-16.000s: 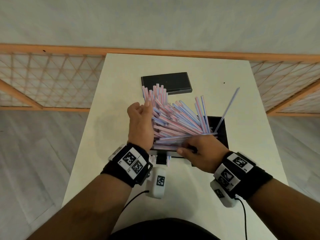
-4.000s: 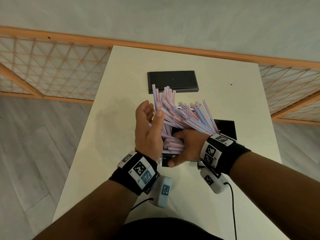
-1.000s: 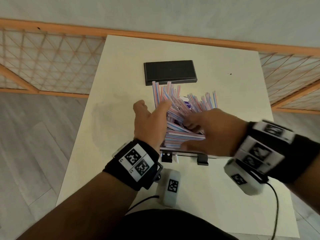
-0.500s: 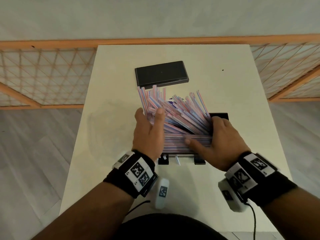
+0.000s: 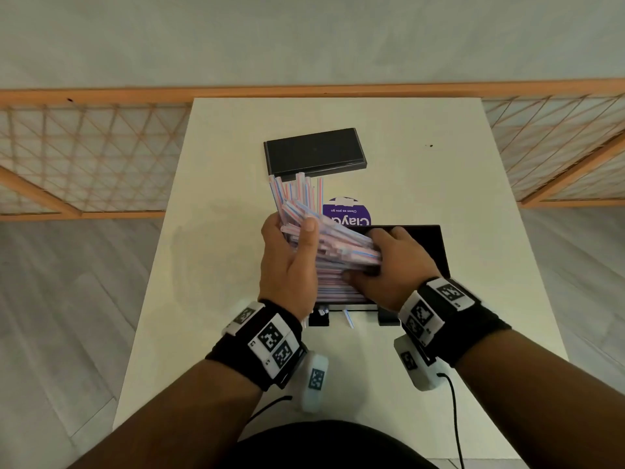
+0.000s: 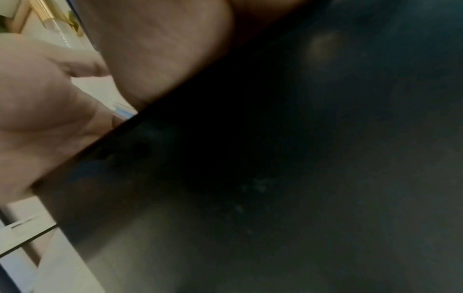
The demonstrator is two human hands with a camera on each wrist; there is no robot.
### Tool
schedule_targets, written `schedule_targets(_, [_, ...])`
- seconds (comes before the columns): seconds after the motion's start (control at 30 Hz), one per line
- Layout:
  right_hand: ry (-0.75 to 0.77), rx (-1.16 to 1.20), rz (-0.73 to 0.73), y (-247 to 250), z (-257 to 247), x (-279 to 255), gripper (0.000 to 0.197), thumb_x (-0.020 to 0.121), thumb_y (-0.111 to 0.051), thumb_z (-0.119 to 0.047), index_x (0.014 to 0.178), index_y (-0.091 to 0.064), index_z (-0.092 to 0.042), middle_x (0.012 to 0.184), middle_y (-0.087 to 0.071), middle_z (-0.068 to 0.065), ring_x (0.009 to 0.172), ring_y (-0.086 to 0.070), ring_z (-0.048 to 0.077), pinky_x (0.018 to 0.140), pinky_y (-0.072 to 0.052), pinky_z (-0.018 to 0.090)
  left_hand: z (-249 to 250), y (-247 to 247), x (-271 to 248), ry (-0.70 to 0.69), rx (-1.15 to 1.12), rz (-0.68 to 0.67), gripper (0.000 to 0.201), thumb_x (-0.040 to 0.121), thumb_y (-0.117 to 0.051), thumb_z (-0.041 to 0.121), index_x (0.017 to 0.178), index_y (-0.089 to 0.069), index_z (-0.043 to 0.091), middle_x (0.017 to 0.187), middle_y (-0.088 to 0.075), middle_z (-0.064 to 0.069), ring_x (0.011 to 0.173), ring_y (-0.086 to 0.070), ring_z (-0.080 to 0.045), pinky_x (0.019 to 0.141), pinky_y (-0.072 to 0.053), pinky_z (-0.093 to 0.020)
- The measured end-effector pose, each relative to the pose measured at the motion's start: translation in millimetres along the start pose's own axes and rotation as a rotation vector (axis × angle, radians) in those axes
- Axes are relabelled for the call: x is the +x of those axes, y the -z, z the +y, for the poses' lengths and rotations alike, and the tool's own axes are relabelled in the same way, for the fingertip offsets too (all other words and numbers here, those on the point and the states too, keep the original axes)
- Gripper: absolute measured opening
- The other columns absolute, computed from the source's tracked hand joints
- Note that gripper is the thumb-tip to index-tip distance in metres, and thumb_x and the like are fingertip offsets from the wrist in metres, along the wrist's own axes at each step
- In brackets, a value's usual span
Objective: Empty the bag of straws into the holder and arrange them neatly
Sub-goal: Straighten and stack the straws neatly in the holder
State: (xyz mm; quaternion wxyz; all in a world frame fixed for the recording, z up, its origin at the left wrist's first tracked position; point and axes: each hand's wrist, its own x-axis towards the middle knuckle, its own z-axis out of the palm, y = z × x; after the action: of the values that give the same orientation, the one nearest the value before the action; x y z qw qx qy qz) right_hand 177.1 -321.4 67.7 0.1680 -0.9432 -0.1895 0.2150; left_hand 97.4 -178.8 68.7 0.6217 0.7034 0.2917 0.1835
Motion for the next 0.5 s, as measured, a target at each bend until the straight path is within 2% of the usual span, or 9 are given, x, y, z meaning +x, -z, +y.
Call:
schedule_targets(0.07, [0.034,0.045,0.022,-1.1,-4.5,0.7,0.059,0.064,-0.072,-0.058,0.114,-0.055,-0.033,0.105,-0.048,0.0,0.096,-0.059,0.025,0.09,-0.051,0.038,2.7,0.1,-1.7,-0.04,-0.067,0.013,0.077,0.084,-0.046,0.065,0.138,-0.042,0.01,0.119,-0.061,0.015,0.104,-0.061,0.008,0.089,-0.045,-0.011])
schedule_targets(0.13, [0.103,0.046,0.02,-2.5,-11.3,0.2,0.052,0.067,-0.075,-0.047,0.112,-0.056,-0.028,0.105,-0.052,0.001,0.094,-0.06,0.027,0.088,-0.051,0.038,6.0,1.5,-3.8,-0.076,-0.146,0.018,0.074,0.087,-0.05,0.057,0.139,-0.041,0.005,0.123,-0.061,0.007,0.109,-0.062,0.0,0.093,-0.046,-0.018])
schedule_targets(0.2, [0.162,-0.047,0.0,-3.7,-20.0,-0.7,0.047,0.07,-0.072,-0.038,0.11,-0.051,-0.024,0.102,-0.058,0.0,0.093,-0.059,0.03,0.086,-0.046,0.037,12.8,4.9,-5.4,-0.097,-0.215,0.025,0.07,0.086,-0.052,0.052,0.137,-0.041,0.006,0.127,-0.06,0.001,0.114,-0.062,-0.007,0.093,-0.048,-0.021])
schedule_targets(0.27, [0.212,-0.134,0.077,-1.8,-27.6,-2.9,0.048,0.068,-0.073,-0.034,0.108,-0.049,-0.023,0.096,-0.062,-0.002,0.088,-0.059,0.031,0.081,-0.042,0.04,18.8,9.8,-3.9,-0.078,-0.286,0.076,0.074,0.081,-0.055,0.054,0.137,-0.042,0.007,0.135,-0.058,-0.01,0.126,-0.058,-0.019,0.097,-0.049,-0.024])
schedule_targets(0.3, [0.249,-0.156,0.15,-1.2,-29.3,-4.7,0.051,0.064,-0.076,-0.034,0.107,-0.051,-0.022,0.092,-0.064,-0.001,0.084,-0.059,0.032,0.078,-0.042,0.04,22.5,12.6,-2.4,-0.059,-0.32,0.115,0.076,0.079,-0.056,0.056,0.137,-0.043,0.009,0.139,-0.055,-0.014,0.131,-0.055,-0.024,0.103,-0.048,-0.03])
schedule_targets(0.4, [0.351,-0.166,0.372,-1.0,-31.9,-11.7,0.055,0.057,-0.083,-0.038,0.101,-0.057,-0.018,0.084,-0.065,0.0,0.072,-0.058,0.031,0.07,-0.045,0.039,32.9,21.0,2.6,0.005,-0.402,0.192,0.071,0.073,-0.057,0.061,0.132,-0.048,0.022,0.143,-0.054,-0.008,0.134,-0.053,-0.025,0.114,-0.042,-0.046])
schedule_targets(0.47, [0.413,-0.143,0.455,-0.3,-38.1,-18.6,0.049,0.059,-0.082,-0.034,0.098,-0.059,-0.017,0.084,-0.064,0.001,0.072,-0.056,0.031,0.067,-0.043,0.038,36.3,24.4,3.0,0.021,-0.429,0.205,0.062,0.071,-0.058,0.067,0.123,-0.055,0.034,0.139,-0.057,-0.003,0.13,-0.056,-0.022,0.114,-0.04,-0.048])
schedule_targets(0.5, [0.449,-0.121,0.486,0.3,-43.2,-22.0,0.044,0.061,-0.079,-0.031,0.097,-0.06,-0.016,0.084,-0.063,0.002,0.073,-0.055,0.031,0.067,-0.043,0.037,38.8,25.8,1.5,0.015,-0.433,0.193,0.058,0.069,-0.057,0.072,0.118,-0.058,0.04,0.139,-0.058,-0.002,0.129,-0.058,-0.021,0.113,-0.042,-0.046])
